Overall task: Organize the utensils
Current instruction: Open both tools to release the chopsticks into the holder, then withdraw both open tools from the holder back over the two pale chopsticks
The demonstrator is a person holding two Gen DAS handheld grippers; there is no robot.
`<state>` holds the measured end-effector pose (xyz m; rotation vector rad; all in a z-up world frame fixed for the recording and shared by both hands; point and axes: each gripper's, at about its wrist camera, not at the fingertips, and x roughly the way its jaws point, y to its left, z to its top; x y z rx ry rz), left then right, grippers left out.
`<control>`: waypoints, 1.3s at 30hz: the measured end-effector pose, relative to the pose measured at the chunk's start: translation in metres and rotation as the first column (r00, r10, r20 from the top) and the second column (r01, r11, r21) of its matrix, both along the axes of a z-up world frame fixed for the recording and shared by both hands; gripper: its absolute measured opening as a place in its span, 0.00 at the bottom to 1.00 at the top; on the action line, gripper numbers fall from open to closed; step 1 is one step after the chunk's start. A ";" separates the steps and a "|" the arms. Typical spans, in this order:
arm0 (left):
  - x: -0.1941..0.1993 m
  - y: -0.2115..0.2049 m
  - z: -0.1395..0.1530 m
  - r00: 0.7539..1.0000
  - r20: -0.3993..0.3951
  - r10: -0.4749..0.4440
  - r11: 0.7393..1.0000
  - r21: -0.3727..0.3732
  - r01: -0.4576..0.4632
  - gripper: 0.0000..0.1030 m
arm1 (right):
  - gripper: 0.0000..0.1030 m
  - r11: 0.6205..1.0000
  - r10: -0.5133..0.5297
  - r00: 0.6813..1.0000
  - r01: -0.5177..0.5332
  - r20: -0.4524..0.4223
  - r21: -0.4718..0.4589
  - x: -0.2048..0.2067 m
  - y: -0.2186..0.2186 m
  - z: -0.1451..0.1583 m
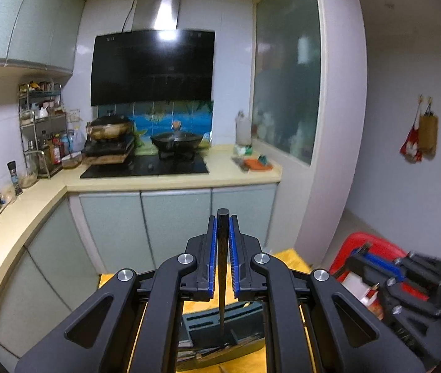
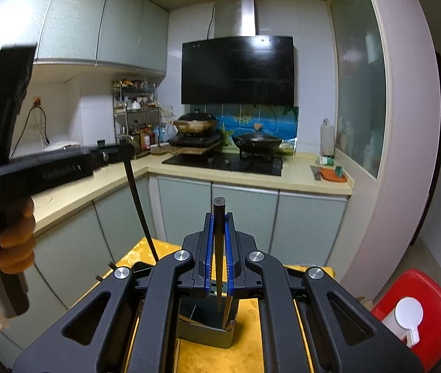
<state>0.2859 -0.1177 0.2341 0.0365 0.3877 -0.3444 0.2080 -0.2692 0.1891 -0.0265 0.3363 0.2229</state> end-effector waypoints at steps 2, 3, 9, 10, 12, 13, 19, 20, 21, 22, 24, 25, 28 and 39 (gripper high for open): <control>0.008 -0.003 -0.015 1.000 -0.022 0.009 1.000 0.024 -0.008 0.07 | 0.07 1.000 0.002 1.000 -0.002 -0.019 -0.012 0.005 0.003 -0.006; 0.012 -0.005 -0.024 0.999 -0.035 0.012 0.999 0.032 -0.011 0.07 | 0.07 1.000 0.005 0.999 -0.005 -0.033 -0.019 0.009 0.005 -0.011; 0.027 -0.007 -0.064 0.996 -0.088 0.031 0.997 0.072 -0.025 0.07 | 0.07 0.999 0.003 0.996 -0.007 -0.091 -0.040 0.023 0.015 -0.033; 0.028 -0.006 -0.068 0.995 -0.092 0.037 0.997 0.078 -0.030 0.07 | 0.07 0.999 -0.001 0.995 -0.003 -0.096 -0.046 0.024 0.016 -0.036; 0.031 -0.005 -0.079 0.994 -0.102 0.047 0.996 0.086 -0.039 0.07 | 0.07 0.998 -0.009 0.994 0.002 -0.113 -0.055 0.030 0.017 -0.044; 0.033 -0.004 -0.082 0.992 -0.112 0.051 0.996 0.083 -0.042 0.07 | 0.07 0.999 -0.008 0.992 0.001 -0.124 -0.054 0.032 0.018 -0.048; 0.034 0.002 -0.097 0.990 -0.129 0.061 0.995 0.081 -0.051 0.07 | 0.07 0.998 -0.013 0.986 0.003 -0.167 -0.057 0.041 0.019 -0.065; 0.034 0.002 -0.098 0.990 -0.126 0.062 0.995 0.085 -0.052 0.07 | 0.07 0.998 -0.012 0.985 0.003 -0.172 -0.055 0.042 0.018 -0.067; 0.032 0.003 -0.098 0.991 -0.120 0.063 0.994 0.091 -0.053 0.07 | 0.07 0.999 -0.014 0.985 0.005 -0.175 -0.050 0.042 0.018 -0.068; 0.032 0.003 -0.099 0.991 -0.117 0.064 0.994 0.093 -0.053 0.09 | 0.07 0.999 -0.015 0.984 0.007 -0.175 -0.044 0.043 0.018 -0.069; 0.030 0.004 -0.098 0.991 -0.113 0.065 0.994 0.090 -0.055 0.23 | 0.10 0.999 -0.018 0.984 0.012 -0.177 -0.035 0.041 0.018 -0.069; 0.028 0.006 -0.097 0.992 -0.108 0.069 0.995 0.085 -0.060 0.36 | 0.10 0.999 -0.020 0.985 0.014 -0.174 -0.037 0.041 0.018 -0.069; 0.020 0.008 -0.094 0.994 -0.077 0.080 0.993 0.088 -0.073 0.49 | 0.37 0.999 -0.025 0.986 0.018 -0.164 -0.041 0.037 0.020 -0.068; -0.012 0.022 -0.088 0.994 0.016 0.111 0.988 0.106 -0.112 0.75 | 0.50 0.998 -0.038 0.994 0.032 -0.098 -0.057 0.011 0.025 -0.057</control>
